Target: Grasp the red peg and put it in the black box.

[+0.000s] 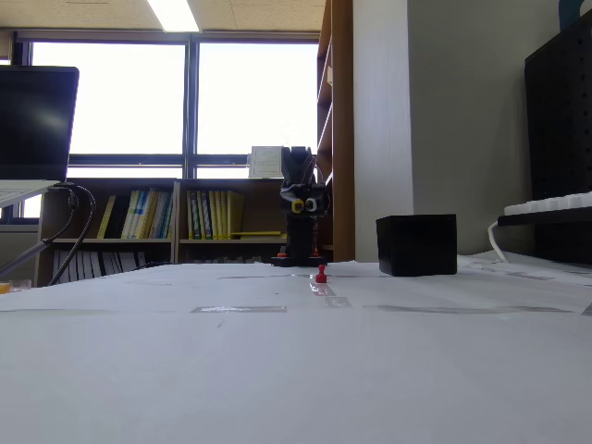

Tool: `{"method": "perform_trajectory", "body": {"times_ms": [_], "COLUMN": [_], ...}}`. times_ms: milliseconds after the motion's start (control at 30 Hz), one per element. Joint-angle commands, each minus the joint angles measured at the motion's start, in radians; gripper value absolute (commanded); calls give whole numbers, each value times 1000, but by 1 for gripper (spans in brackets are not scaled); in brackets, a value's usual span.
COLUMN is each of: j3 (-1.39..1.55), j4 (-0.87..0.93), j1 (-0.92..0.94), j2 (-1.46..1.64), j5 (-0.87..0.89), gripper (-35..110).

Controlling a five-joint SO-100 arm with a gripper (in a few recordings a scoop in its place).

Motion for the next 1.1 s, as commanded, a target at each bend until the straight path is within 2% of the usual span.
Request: {"method": "perform_trajectory", "body": {"times_ms": [0,300,667,900,1067], "j3": [-77,-77,32,199,278], "j4": [-163,-394,-551,-423,-399], "j1": [14,28,25,20,-15], "j2": [124,430,758,844,865], "j5": [-6,-26,-20,-20,14], "gripper": [1,1,2,3,7]}}
